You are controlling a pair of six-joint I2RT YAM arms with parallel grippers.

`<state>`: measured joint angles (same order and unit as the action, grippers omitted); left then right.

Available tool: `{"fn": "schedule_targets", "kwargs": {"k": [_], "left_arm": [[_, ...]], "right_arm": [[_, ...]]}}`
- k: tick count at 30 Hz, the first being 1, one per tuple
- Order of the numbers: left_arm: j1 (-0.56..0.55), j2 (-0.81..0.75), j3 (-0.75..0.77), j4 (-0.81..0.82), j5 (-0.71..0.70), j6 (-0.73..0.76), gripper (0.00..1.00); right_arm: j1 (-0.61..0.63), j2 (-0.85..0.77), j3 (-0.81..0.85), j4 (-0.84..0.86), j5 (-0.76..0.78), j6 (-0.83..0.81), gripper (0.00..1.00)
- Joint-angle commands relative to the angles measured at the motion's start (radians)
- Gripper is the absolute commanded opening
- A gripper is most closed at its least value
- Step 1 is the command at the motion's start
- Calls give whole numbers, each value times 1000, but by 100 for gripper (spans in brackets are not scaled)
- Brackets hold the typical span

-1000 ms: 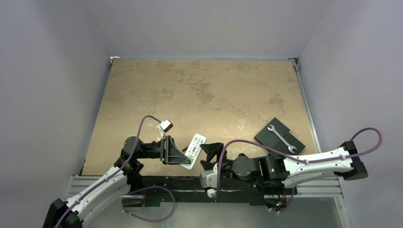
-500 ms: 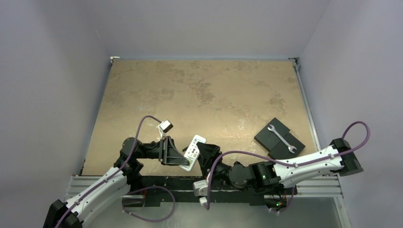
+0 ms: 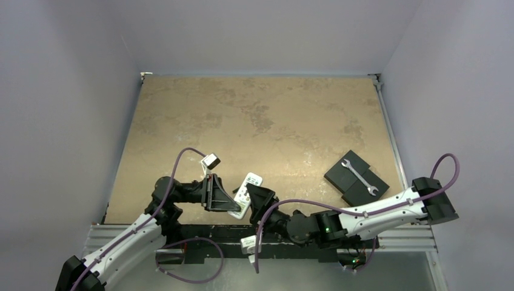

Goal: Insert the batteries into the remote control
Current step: Turn over the remote control at the center of the board.

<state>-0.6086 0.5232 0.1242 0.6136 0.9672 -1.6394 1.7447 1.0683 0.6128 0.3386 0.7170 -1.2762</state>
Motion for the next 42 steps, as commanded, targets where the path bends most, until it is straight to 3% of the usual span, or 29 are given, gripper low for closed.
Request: {"fn": "schedule_targets", "kwargs": {"k": [1,7,9,12,14,22,29,36,42], "left_arm": [[6,-10,14,47,15,-10,0],[6,-11,16,38,14,-6,0],[6,-12,20,28,17,2,0],[6,-21,49,-80,18,70,8],[6,-25,79,-179,19,133,12],[6,-31,181,-437,5,299,38],[6,-23,260,-644,-48,451,68],[6,-17,400,-844,-136,609,71],[6,-38,466,-928,-215,687,72]], "right_arm": [[6,15,-5,105,19,-54,54],[6,37,1,126,19,-65,41],[5,43,3,138,26,-67,30],[5,49,4,148,35,-65,7],[6,55,6,145,48,-62,0],[6,58,5,148,60,-54,0],[6,37,-10,144,84,-22,0],[5,-8,7,22,112,116,0],[6,-23,70,-194,108,366,0]]}}
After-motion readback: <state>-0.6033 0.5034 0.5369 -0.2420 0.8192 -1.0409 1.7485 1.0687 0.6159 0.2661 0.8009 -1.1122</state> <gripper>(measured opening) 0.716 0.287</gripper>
